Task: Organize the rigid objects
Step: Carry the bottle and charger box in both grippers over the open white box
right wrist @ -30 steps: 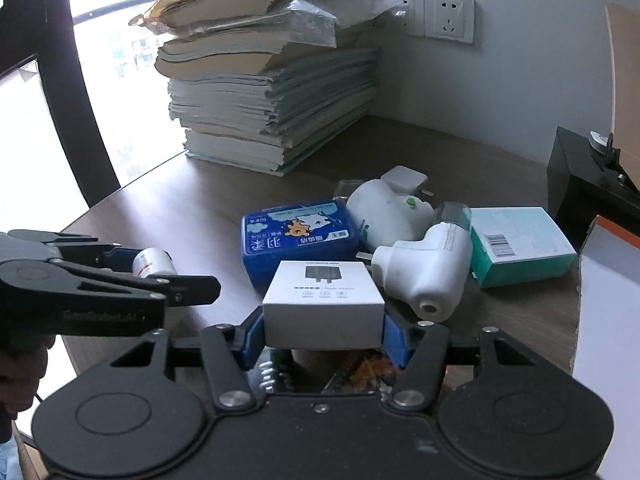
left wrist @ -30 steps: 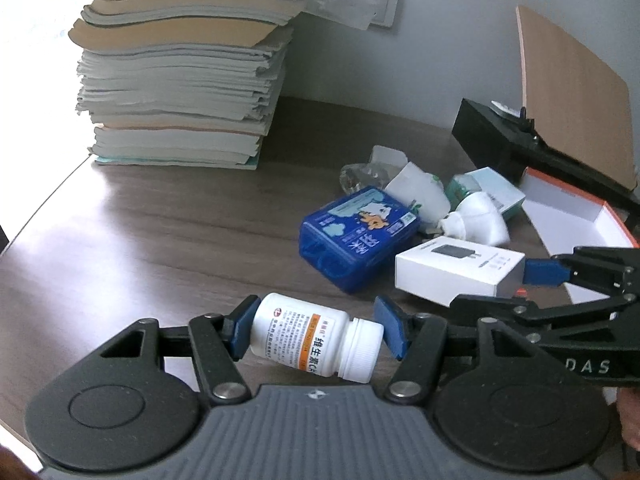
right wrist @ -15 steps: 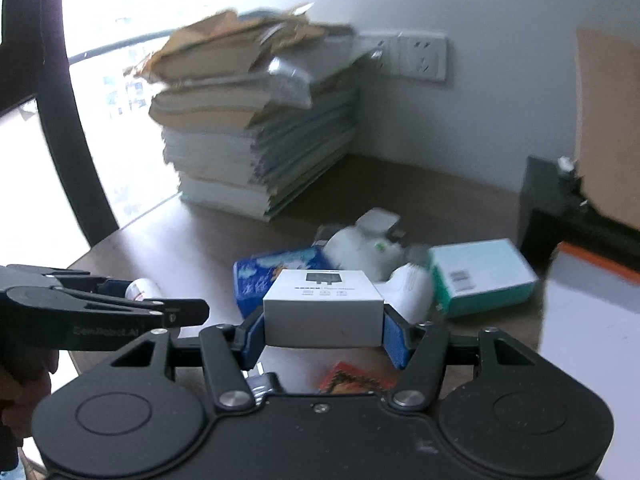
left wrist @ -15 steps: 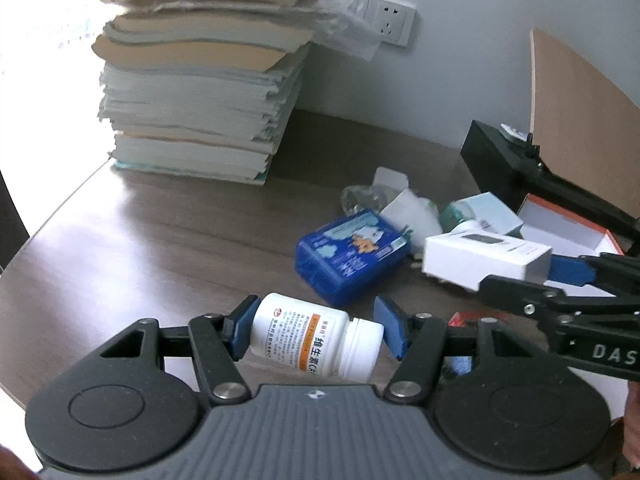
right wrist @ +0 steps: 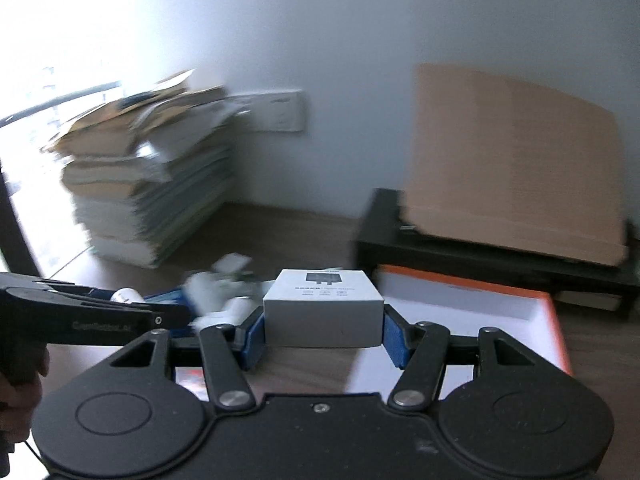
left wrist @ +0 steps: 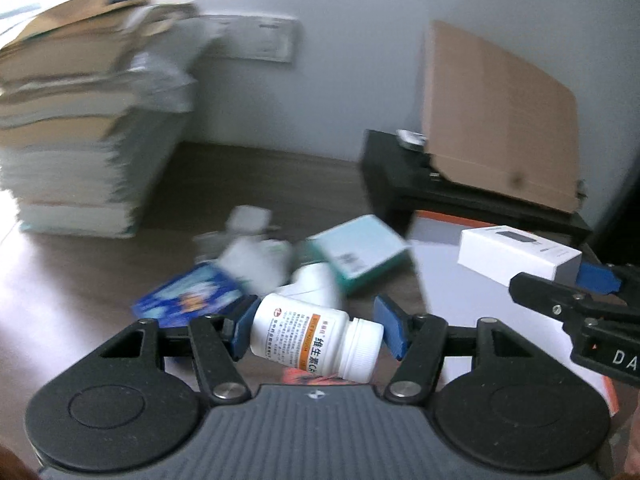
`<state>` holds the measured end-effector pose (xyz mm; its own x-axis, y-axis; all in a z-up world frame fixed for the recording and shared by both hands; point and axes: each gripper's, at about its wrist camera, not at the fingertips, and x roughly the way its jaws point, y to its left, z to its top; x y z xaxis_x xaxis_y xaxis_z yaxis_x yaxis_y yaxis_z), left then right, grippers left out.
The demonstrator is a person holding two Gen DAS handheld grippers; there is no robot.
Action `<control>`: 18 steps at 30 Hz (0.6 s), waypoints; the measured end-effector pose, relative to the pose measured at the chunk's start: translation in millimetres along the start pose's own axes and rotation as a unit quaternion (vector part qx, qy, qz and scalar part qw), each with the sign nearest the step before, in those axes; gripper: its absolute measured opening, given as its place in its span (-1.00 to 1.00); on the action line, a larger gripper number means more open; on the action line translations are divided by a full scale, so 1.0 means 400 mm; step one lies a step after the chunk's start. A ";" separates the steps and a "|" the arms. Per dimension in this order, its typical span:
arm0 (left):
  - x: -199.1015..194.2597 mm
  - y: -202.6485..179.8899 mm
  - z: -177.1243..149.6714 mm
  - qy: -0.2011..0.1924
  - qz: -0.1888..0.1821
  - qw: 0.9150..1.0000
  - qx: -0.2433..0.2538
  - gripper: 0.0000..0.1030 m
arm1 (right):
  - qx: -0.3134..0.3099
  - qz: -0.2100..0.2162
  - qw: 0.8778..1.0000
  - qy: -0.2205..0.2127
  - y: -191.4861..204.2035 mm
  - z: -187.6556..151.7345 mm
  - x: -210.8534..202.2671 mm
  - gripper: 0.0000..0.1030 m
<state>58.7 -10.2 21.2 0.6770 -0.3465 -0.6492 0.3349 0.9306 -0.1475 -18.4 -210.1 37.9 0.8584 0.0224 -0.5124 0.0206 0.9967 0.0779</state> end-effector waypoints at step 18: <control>0.143 -0.329 0.059 0.009 -0.064 0.996 0.058 0.22 | 0.050 -0.073 0.996 -0.002 -0.287 -0.019 -0.020 0.38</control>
<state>68.8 -155.2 21.0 0.6118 -0.4589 -0.6443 0.4918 0.8586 -0.1446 -31.4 -324.2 26.4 0.8450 -0.1222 -0.5207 0.1959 0.9766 0.0887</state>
